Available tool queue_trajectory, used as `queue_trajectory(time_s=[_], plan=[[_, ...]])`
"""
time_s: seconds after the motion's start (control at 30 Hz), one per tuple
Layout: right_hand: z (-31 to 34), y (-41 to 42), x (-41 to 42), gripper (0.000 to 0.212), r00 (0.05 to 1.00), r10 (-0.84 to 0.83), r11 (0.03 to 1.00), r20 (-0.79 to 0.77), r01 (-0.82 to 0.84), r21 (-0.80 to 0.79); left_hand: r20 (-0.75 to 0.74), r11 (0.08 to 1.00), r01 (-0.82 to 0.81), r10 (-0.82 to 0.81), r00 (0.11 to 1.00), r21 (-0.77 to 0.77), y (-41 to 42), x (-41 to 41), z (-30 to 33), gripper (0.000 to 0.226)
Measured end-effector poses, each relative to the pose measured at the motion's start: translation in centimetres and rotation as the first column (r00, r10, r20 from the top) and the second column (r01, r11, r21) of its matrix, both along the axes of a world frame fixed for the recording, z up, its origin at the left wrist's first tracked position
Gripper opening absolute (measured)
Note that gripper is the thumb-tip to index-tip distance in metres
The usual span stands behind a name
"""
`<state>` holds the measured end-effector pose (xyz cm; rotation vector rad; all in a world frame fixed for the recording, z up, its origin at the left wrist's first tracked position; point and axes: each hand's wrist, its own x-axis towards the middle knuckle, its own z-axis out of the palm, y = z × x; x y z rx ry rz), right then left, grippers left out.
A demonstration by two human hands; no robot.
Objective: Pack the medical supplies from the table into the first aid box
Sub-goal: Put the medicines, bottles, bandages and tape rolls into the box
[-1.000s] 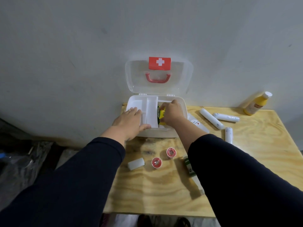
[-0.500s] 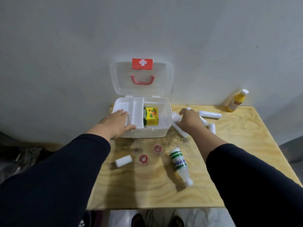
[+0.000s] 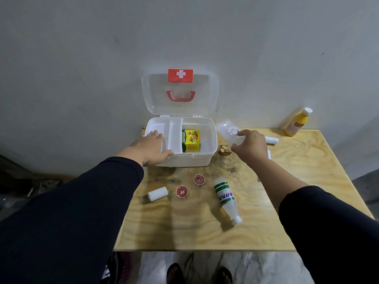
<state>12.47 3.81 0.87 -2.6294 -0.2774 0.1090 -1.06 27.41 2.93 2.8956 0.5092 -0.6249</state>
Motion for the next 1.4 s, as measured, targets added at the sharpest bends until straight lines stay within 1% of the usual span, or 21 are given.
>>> queue_trajectory(time_s=[0.13,0.27,0.37,0.4,0.57,0.67,0.73,0.87,0.97,1.1,1.23,1.33,1.4], plan=[[3.4,0.6,0.7,0.045,0.994,0.058,0.998,0.097,-0.059,0.008,0.008,1.0,-0.001,0.001,1.0,-0.015,-0.3,-0.2,0.2,0.077],[5.8,1.8,0.6,0.045,0.967,0.213,0.974,0.137,-0.201,-0.102,0.012,1.0,-0.008,0.008,1.0,-0.026,-0.2,-0.2,0.4,0.077],[6.7,2.7,0.3,0.046,0.933,0.338,0.921,0.123,-0.301,-0.249,0.016,1.0,-0.007,0.008,1.0,-0.02,-0.3,-0.2,0.5,0.078],[6.8,3.0,0.2,0.046,0.923,0.368,0.904,0.111,-0.327,-0.276,0.016,1.0,-0.006,0.006,1.0,-0.019,-0.3,-0.2,0.5,0.078],[5.9,5.1,-0.6,0.047,0.876,0.481,0.837,0.033,-0.448,-0.314,0.029,1.0,-0.01,0.011,1.0,-0.026,-0.2,-0.2,0.6,0.077],[4.6,6.9,-0.9,0.047,0.852,0.523,0.81,-0.009,-0.5,-0.307,0.034,0.999,-0.008,0.009,0.999,-0.036,-0.1,-0.2,0.5,0.077],[3.8,8.1,-1.0,0.046,0.846,0.532,0.805,-0.036,-0.519,-0.287,0.047,0.999,-0.006,0.008,0.999,-0.04,-0.1,-0.3,0.5,0.077],[2.4,9.7,-0.7,0.047,0.878,0.471,0.855,-0.081,-0.477,-0.202,0.061,0.999,-0.002,0.004,0.998,-0.036,0.3,-0.3,-0.2,0.078],[1.7,10.4,-0.6,0.044,0.874,0.479,0.845,-0.08,-0.483,-0.228,0.073,0.999,0.0,0.003,0.997,-0.045,0.5,-0.4,-0.9,0.079],[1.0,11.0,-0.5,0.043,0.881,0.473,0.861,-0.013,-0.465,-0.206,0.076,0.999,-0.017,0.02,0.997,-0.044,0.6,-0.2,-1.0,0.08],[0.5,10.3,0.1,0.039,0.891,0.453,0.882,-0.019,-0.452,-0.135,0.064,1.0,-0.006,0.007,0.998,-0.015,0.5,-0.1,-0.9,0.079],[1.1,8.5,-0.3,0.033,0.889,0.452,0.891,0.073,-0.445,-0.089,0.057,0.999,0.02,-0.022,0.998,0.03,0.4,-0.3,-0.9,0.078],[1.5,6.5,-1.1,0.03,0.906,0.398,0.917,0.147,-0.397,-0.042,0.052,0.998,0.033,-0.036,0.998,0.055,0.3,-0.3,-0.7,0.076]])
